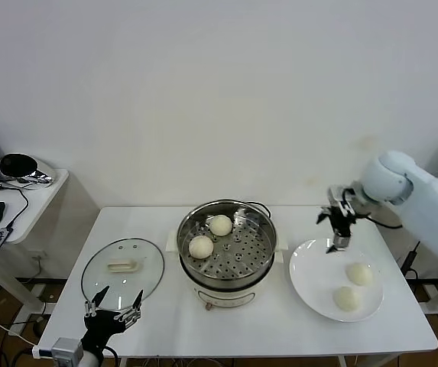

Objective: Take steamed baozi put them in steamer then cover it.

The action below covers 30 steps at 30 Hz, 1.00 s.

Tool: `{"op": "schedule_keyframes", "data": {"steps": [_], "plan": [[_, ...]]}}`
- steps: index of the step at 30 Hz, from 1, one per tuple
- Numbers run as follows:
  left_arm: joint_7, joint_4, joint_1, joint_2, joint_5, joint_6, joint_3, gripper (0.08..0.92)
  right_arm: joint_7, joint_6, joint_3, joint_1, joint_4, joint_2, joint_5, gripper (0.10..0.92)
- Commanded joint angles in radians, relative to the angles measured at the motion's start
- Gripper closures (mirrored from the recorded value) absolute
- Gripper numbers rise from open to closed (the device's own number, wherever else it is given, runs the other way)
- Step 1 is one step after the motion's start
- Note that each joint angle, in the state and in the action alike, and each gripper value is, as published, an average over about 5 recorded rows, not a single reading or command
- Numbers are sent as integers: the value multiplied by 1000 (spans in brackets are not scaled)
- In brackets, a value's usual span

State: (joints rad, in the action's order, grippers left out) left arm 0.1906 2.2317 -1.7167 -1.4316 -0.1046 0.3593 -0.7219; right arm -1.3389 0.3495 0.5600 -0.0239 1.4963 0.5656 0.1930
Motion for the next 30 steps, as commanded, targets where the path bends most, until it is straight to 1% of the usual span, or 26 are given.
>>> {"op": "schedule_keyframes", "data": {"steps": [1, 9, 30], "plan": [[1, 2, -7, -3, 15, 0, 3, 177, -2, -38, -109, -221, -16, -59, 130, 203], [1, -21, 6, -5, 25, 1, 5, 177, 3, -51, -112, -274, -44, -22, 170, 203], [4, -55, 23, -6, 36, 5, 11, 177, 4, -65, -90, -312, -81, 20, 193, 203]]}}
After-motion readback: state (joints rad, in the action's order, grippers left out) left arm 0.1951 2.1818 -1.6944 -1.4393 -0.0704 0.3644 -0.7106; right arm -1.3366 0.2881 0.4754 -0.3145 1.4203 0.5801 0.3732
